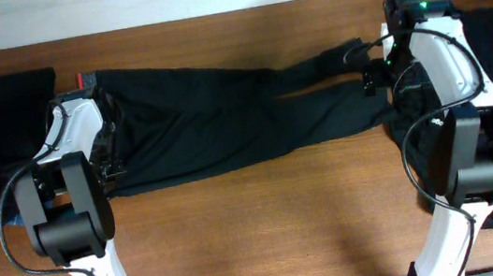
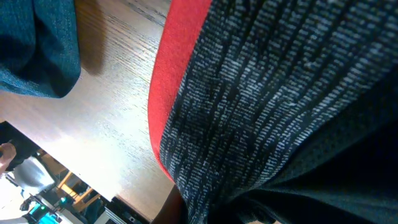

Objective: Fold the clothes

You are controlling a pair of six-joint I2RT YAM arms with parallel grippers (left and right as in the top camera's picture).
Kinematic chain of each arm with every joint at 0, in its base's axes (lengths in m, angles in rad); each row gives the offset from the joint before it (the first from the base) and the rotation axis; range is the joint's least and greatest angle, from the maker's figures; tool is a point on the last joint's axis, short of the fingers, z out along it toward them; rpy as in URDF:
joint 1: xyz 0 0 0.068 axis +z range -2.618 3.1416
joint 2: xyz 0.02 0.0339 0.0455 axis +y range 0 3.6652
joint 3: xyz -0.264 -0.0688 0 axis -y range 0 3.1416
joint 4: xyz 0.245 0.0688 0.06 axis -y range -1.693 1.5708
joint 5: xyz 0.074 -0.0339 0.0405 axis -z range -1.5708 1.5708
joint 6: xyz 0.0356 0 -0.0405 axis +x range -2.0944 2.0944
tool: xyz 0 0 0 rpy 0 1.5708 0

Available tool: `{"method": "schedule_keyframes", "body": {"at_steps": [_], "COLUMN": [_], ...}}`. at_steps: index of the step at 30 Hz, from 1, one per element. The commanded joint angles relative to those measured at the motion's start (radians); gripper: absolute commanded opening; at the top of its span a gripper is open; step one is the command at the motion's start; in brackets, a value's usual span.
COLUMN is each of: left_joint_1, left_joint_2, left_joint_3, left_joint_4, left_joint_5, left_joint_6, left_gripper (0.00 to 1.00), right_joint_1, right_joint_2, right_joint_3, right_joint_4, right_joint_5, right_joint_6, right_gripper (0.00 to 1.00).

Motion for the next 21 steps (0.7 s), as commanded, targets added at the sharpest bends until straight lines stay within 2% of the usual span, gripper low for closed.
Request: {"method": "schedule_keyframes", "body": {"at_steps": [1,2,4,5,6,7,8,12,21], "left_joint_1": [0.005,0.005,0.005,0.005,0.005,0.005,0.005,0.005,0.005], "left_joint_2": [-0.032,-0.032,-0.032,-0.032,-0.032,-0.032,-0.032,-0.032,-0.032], "left_joint_3": [-0.005,-0.005,-0.005,-0.005,-0.005,-0.005,-0.005,-0.005,-0.005], "left_joint_4": [0.001,0.002,0.003,0.005,0.007,0.008,0.008,0.014,0.035], "left_joint_5": [-0.033,-0.033,-0.033,-0.033,-0.033,-0.033,-0.033,-0.032,0.016], "left_joint_6": [-0.023,-0.023,-0.023,-0.023,-0.023,-0.023,-0.023,-0.023,-0.023], "left_gripper": [0.01,0.0,0.01,0.01,0.01,0.01,0.01,0.01,0.01], "right_joint_1": [-0.008,-0.008,-0.015,-0.023,-0.03,-0.046,-0.06,-0.146,-0.216], "right_joint_2": [0.002,0.002,0.002,0.002,0.001,0.0,0.0,0.0,0.052], "right_joint_3": [-0.079,-0.093,-0.099,-0.099,-0.099,-0.099,-0.099,-0.099,-0.103], "right_joint_4": [0.061,0.071,0.079,0.085,0.092,0.108,0.121,0.178,0.203], "right_joint_5": [-0.009,-0.01,-0.01,-0.017,-0.029,-0.08,-0.127,-0.273,-0.275], "right_joint_6": [-0.002,0.019,0.054,0.096,0.111,0.118,0.117,0.119,0.105], "right_gripper": [0.86,0.84,0.64,0.34,0.18,0.09,0.05,0.04,0.04]}}
